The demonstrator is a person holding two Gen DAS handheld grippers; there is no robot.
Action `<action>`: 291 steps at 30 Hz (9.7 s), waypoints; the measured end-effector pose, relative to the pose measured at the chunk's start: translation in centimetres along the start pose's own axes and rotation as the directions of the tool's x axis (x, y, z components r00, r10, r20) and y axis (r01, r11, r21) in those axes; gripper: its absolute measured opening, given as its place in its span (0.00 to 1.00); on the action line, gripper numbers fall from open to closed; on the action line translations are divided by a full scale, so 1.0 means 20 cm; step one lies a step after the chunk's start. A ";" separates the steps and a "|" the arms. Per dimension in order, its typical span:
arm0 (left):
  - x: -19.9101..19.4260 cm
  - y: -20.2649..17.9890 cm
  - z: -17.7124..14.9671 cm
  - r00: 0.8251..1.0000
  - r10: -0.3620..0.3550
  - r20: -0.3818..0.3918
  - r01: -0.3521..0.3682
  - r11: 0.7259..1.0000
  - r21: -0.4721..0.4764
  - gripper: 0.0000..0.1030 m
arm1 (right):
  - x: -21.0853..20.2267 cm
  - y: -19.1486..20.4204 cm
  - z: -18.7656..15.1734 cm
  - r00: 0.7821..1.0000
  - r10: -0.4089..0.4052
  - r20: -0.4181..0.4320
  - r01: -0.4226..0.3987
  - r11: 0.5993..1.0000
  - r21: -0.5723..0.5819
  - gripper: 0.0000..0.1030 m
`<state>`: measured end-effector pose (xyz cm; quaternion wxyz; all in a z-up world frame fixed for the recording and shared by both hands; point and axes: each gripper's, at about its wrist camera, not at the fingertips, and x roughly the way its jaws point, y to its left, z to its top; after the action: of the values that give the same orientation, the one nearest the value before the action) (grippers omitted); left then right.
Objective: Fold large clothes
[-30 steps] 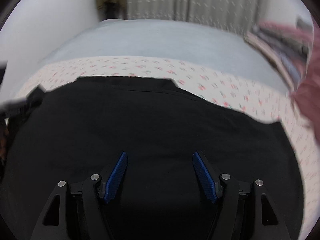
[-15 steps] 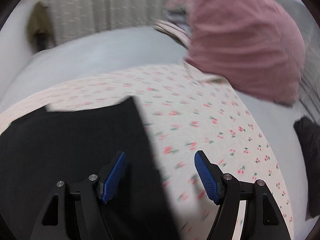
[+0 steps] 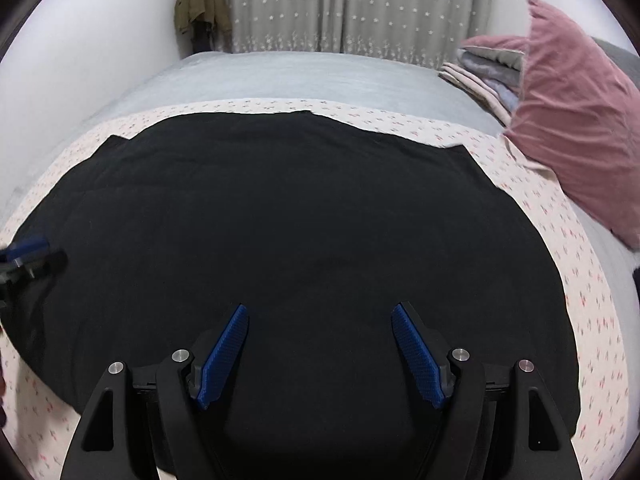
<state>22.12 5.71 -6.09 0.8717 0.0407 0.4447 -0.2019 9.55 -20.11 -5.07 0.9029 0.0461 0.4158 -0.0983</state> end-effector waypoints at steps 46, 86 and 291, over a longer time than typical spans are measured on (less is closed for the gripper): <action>-0.07 0.70 -0.40 0.928 -0.227 0.294 0.371 0.605 -0.704 0.89 | -0.26 -0.87 -0.34 0.997 -0.008 -0.082 0.050 0.848 0.527 0.80; -0.42 0.59 -0.24 0.780 -0.170 0.602 0.539 0.673 -0.507 0.28 | -0.41 0.22 -0.16 0.957 0.206 0.203 -0.218 0.975 0.041 0.62; -0.48 1.20 -0.23 0.748 -0.536 0.391 0.662 0.643 -0.385 0.84 | 0.00 0.52 0.65 0.402 0.902 0.159 -0.907 0.369 0.201 0.56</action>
<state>22.96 31.90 -3.86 0.7801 -0.3622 0.3597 -0.3617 21.39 -12.05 3.44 0.7992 0.3809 0.2962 0.3583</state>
